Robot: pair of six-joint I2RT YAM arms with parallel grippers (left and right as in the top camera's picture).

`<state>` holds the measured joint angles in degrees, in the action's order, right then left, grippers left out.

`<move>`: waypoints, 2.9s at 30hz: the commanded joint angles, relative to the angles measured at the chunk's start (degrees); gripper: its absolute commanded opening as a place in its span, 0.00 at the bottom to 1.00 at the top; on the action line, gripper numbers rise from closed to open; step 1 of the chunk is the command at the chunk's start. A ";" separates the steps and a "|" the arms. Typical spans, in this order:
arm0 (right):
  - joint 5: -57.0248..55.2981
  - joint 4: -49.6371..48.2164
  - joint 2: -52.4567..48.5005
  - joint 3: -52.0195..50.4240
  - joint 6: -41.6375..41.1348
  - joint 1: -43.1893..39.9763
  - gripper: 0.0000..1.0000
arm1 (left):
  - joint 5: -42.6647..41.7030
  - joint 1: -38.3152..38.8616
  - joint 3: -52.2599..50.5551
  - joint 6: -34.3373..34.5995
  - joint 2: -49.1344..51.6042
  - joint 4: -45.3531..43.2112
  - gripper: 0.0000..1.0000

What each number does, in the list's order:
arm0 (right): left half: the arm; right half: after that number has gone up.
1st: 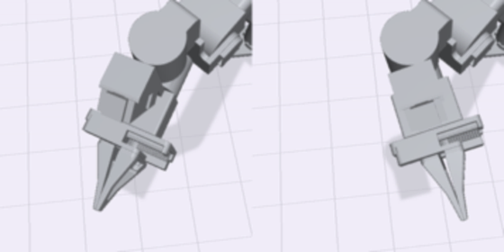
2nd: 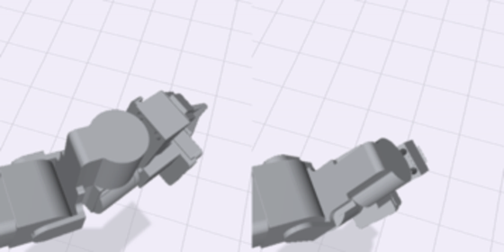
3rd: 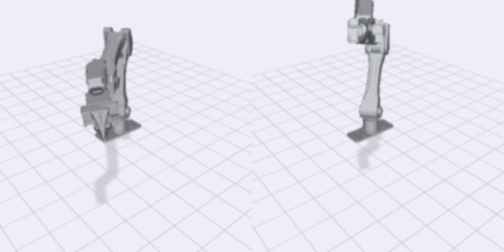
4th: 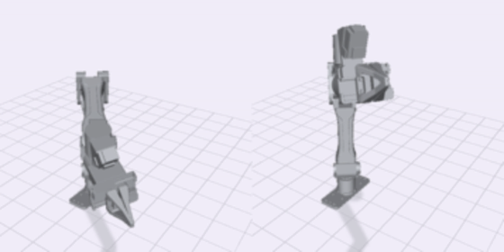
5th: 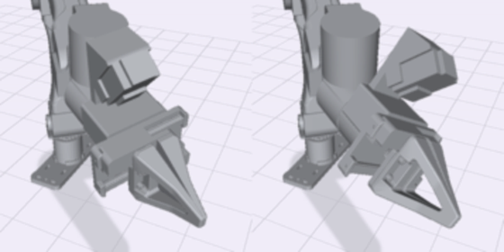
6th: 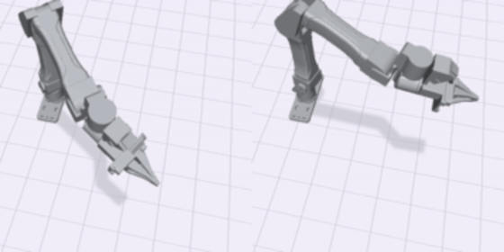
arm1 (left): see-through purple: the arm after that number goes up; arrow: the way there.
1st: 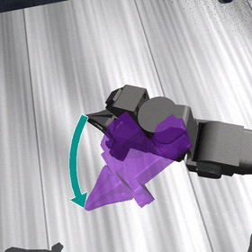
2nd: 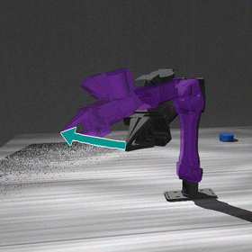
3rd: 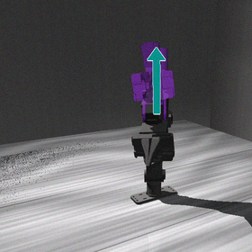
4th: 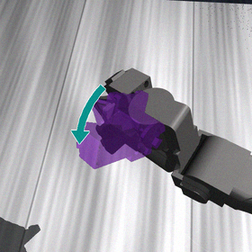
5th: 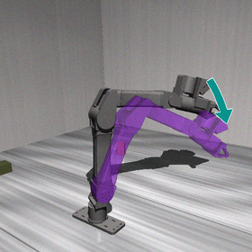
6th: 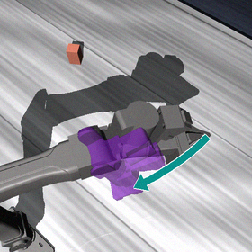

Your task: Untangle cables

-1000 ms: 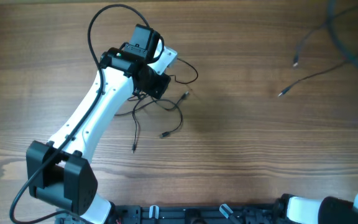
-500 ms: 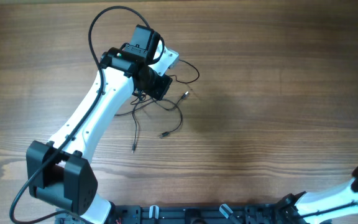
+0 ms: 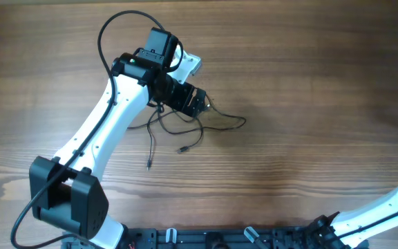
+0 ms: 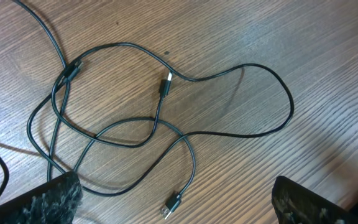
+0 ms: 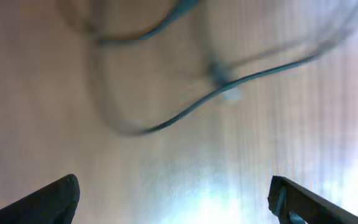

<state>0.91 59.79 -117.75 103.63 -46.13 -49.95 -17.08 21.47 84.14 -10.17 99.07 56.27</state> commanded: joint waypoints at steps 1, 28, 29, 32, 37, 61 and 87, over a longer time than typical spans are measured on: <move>18.29 -2.03 -0.13 0.46 12.37 5.77 0.99 | -1.27 -0.09 0.20 2.23 -0.92 -2.91 0.99; 9.03 5.20 -0.24 -6.95 77.64 86.33 0.93 | -1.31 -21.00 0.20 22.45 -0.94 0.35 1.00; 9.01 4.39 -0.24 -7.72 77.64 86.68 0.92 | -0.24 -21.03 0.20 20.61 -0.94 1.07 1.00; 2.54 4.13 -0.24 -7.76 72.72 87.08 0.92 | 7.10 -22.47 0.20 21.09 -0.92 3.82 1.00; -8.57 11.02 -0.44 -7.78 71.63 85.18 1.00 | 7.13 -24.00 0.20 20.81 -0.92 7.67 1.00; -16.79 -6.69 4.55 13.79 56.08 83.25 0.04 | 6.47 -23.96 0.20 20.85 -0.92 12.11 1.00; 4.98 -22.64 3.41 22.99 31.10 2.89 0.04 | 2.93 -23.61 0.20 20.87 -0.92 13.62 1.00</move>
<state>3.46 35.20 -108.79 126.58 -9.10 -45.58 -12.73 -2.37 84.12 11.60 99.07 69.89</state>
